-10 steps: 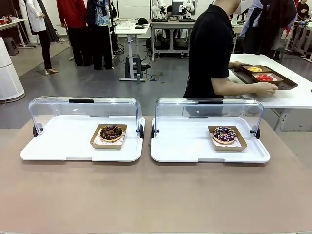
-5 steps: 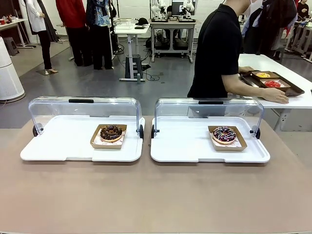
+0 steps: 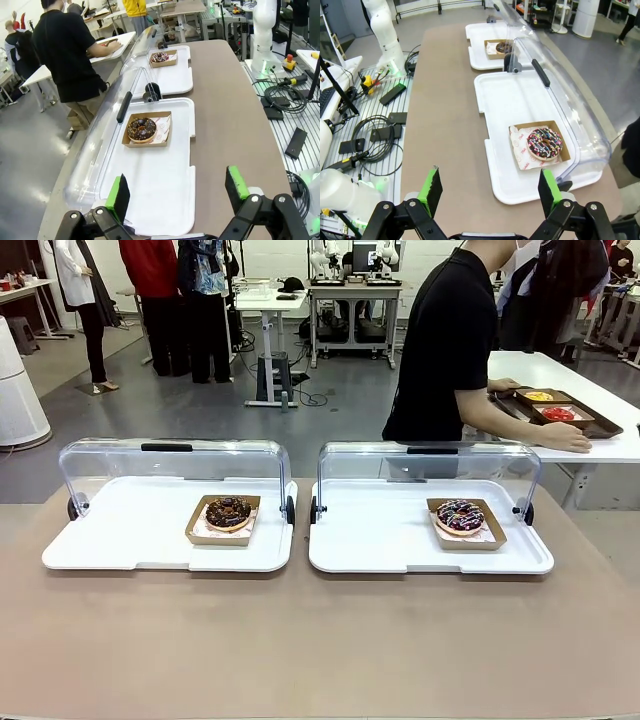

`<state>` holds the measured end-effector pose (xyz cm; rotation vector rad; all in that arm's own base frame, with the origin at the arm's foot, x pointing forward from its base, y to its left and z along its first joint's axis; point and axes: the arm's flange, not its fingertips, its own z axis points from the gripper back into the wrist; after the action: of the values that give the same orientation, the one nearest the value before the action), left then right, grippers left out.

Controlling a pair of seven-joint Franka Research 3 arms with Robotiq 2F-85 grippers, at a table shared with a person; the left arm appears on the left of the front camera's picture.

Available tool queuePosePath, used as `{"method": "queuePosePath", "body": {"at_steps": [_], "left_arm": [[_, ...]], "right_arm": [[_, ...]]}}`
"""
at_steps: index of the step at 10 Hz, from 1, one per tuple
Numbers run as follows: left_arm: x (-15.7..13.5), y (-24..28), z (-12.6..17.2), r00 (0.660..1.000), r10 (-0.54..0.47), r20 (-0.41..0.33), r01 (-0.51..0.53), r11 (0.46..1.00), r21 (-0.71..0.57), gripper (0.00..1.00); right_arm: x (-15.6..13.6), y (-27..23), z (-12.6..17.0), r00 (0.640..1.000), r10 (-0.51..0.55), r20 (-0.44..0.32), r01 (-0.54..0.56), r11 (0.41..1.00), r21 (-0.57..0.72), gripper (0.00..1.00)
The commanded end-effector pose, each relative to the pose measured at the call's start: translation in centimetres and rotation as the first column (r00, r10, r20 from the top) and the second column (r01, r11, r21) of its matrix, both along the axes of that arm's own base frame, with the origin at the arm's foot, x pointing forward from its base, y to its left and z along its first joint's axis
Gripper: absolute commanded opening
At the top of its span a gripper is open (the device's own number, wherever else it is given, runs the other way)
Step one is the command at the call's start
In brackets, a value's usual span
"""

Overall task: Provide the desired donut to the person.
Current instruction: Place the picked Paper togo box onto the Handle tray extended by the person.

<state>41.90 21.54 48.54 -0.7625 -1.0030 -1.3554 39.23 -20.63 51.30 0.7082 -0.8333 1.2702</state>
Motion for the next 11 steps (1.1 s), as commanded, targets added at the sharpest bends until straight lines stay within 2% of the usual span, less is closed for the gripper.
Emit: {"method": "queuePosePath", "body": {"at_steps": [1, 11], "left_arm": [[0.00, 0.17, 0.12, 1.000, -0.006, 0.002, 0.006, 1.000, -0.005, 1.00], [0.00, 0.17, 0.12, 1.000, -0.006, 0.002, 0.006, 1.000, -0.005, 1.00]], "right_arm": [[0.04, 0.07, 0.00, 1.000, 0.006, 0.011, -0.006, 1.000, 0.008, 1.00], [0.04, 0.07, 0.00, 1.000, 0.006, 0.011, -0.006, 1.000, 0.008, 1.00]]}}
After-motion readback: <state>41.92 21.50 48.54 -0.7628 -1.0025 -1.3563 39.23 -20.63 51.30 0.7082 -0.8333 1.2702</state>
